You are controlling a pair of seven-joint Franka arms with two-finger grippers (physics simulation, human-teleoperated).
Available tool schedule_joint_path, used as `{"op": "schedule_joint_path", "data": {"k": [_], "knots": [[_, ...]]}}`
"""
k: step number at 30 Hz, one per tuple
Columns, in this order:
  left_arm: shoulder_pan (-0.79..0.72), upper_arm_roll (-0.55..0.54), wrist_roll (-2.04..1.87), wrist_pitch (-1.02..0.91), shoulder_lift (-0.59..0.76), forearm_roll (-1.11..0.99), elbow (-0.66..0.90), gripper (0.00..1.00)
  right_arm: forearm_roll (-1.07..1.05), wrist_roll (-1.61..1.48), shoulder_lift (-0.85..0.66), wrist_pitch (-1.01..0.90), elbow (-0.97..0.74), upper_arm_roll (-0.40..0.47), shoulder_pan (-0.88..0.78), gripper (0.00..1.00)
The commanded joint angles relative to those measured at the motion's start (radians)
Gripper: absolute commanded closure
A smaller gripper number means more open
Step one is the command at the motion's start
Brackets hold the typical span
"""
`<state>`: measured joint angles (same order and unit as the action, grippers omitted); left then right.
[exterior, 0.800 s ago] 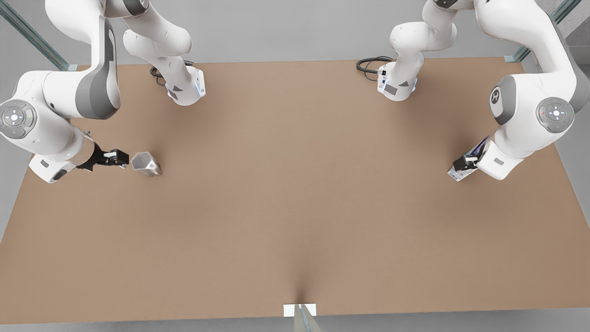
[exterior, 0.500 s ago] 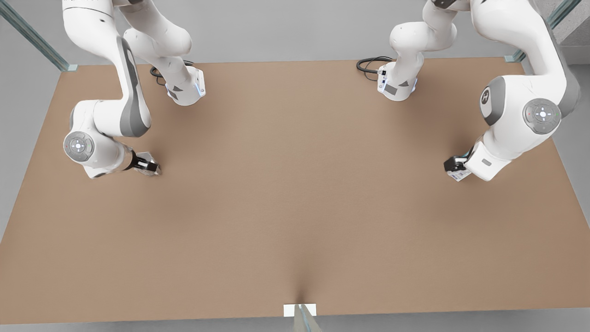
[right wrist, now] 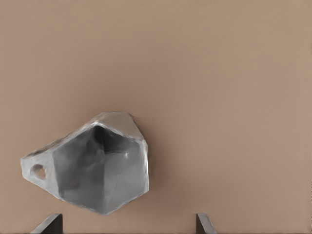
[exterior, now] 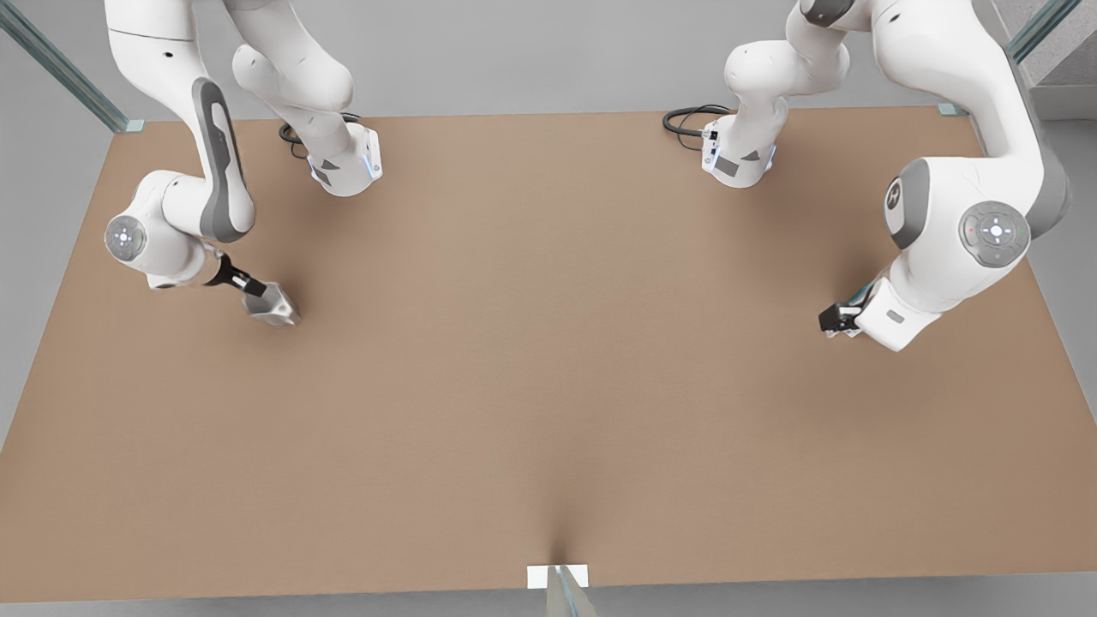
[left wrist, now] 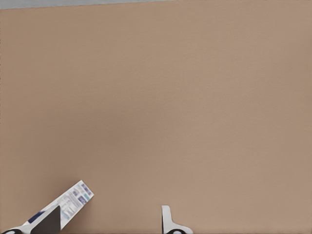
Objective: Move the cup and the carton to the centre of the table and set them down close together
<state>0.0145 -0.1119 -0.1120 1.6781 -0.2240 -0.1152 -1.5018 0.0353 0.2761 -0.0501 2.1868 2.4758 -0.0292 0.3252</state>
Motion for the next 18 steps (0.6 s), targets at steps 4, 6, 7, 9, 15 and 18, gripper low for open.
{"op": "schedule_joint_path", "data": {"k": [4,6,7,9,15,18], "knots": [[-0.004,0.0,0.0,-0.001,0.002,-0.001,0.0,0.0,-0.002,-0.009,0.023,0.044,0.018,0.0,-0.009,0.0],[-0.004,0.0,0.0,0.0,0.0,-0.001,0.0,0.0,-0.002,-0.011,0.029,0.045,0.022,0.0,-0.008,0.0],[-0.004,0.0,0.0,0.0,-0.001,0.002,0.0,0.0,-0.002,-0.012,0.027,0.054,0.031,0.0,-0.008,0.0],[-0.007,0.0,0.0,0.0,-0.006,0.003,0.0,0.0,-0.002,-0.012,0.036,0.084,0.041,0.0,-0.008,0.0],[-0.005,-0.002,0.0,-0.001,-0.003,0.003,0.011,0.0,-0.002,-0.041,0.042,0.09,0.041,0.0,0.028,0.0],[-0.007,-0.002,-0.002,-0.001,-0.001,0.006,0.011,0.0,-0.002,-0.075,0.044,0.09,0.041,0.0,0.06,0.0]]}}
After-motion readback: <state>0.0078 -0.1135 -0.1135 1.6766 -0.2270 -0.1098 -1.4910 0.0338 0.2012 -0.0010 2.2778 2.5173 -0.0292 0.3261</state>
